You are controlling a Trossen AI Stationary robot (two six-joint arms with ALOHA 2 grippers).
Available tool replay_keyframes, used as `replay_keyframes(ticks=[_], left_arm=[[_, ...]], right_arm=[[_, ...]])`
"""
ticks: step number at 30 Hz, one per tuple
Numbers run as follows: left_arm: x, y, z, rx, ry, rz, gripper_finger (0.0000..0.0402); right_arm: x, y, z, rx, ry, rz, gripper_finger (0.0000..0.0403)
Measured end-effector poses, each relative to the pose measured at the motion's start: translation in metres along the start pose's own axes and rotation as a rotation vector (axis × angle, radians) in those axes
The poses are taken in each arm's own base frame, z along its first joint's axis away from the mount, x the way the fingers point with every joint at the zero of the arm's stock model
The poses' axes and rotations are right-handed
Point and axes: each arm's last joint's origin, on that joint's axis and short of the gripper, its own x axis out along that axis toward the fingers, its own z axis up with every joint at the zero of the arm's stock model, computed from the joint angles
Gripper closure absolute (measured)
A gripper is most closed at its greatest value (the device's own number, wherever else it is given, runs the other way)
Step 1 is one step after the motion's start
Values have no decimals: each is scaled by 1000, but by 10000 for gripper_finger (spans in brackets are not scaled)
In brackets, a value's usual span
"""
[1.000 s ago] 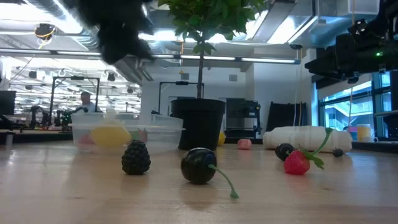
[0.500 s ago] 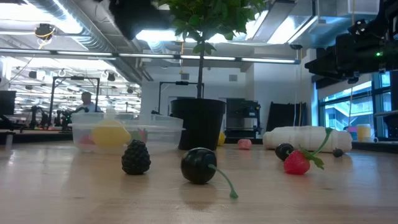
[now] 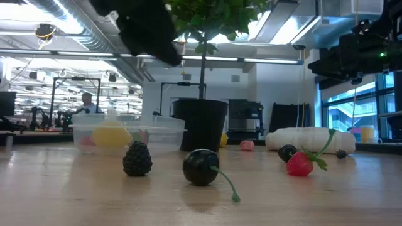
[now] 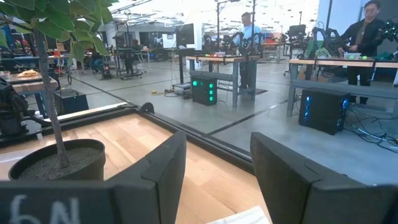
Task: Pick and placing Produce into tupperware
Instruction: Put the left blackberry into the transparent bin
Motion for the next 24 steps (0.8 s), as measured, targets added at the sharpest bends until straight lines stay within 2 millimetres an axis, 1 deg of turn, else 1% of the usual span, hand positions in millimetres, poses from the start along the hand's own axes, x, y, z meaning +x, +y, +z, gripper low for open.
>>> replay_keyframes(ticks=[2,6,12,17,21,24], left_arm=[[2,-1,-3,-44,23,-12,217],[1,-7,-5,-40,35,-45,217],[1,-6,-4,-33,28,-51,217],[1,-4,-8,44,56,-15,217],[7,-5,-12,121,58,21,217],[14,-5,-14,123,70,22,217]], right_arm=[[0,0,0,0,0,0,221],[0,0,0,1,0,0,221],[0,0,0,2,0,0,221],[0,0,0,1,0,0,221],[0,0,0,1,0,0,221],[0,0,0,0,0,0,221]])
